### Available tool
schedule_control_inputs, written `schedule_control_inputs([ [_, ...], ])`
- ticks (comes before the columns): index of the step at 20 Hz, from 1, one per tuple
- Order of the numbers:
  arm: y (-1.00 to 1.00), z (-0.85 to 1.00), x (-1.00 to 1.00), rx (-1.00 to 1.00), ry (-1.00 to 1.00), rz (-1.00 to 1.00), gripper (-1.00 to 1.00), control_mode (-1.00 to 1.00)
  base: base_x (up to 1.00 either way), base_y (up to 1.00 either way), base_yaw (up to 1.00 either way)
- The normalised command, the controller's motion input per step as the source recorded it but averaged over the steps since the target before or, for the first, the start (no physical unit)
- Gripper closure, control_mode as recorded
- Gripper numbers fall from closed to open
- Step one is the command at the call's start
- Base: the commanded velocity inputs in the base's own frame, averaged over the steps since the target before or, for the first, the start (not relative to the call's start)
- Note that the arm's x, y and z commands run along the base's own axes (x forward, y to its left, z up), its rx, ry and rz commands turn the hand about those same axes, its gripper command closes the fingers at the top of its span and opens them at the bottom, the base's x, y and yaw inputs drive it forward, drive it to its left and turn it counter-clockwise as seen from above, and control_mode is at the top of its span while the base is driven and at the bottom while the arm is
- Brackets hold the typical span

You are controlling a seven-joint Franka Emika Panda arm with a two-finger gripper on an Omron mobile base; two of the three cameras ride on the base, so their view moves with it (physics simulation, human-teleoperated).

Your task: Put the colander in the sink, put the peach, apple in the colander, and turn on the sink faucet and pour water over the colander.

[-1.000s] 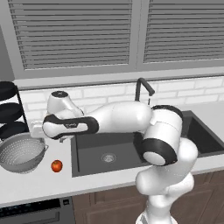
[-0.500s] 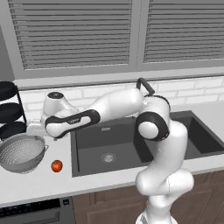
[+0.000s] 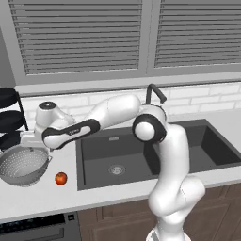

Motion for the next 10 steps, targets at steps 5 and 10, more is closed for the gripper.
schedule_control_inputs([
  [5, -0.04, -0.24, 0.16, -0.06, 0.00, 0.00, -1.00, -1.00, 0.00, 0.00, 0.00],
  [10, -0.12, -0.37, 0.00, -0.07, 0.00, 0.00, -1.00, -1.00, 0.00, 0.00, 0.00],
])
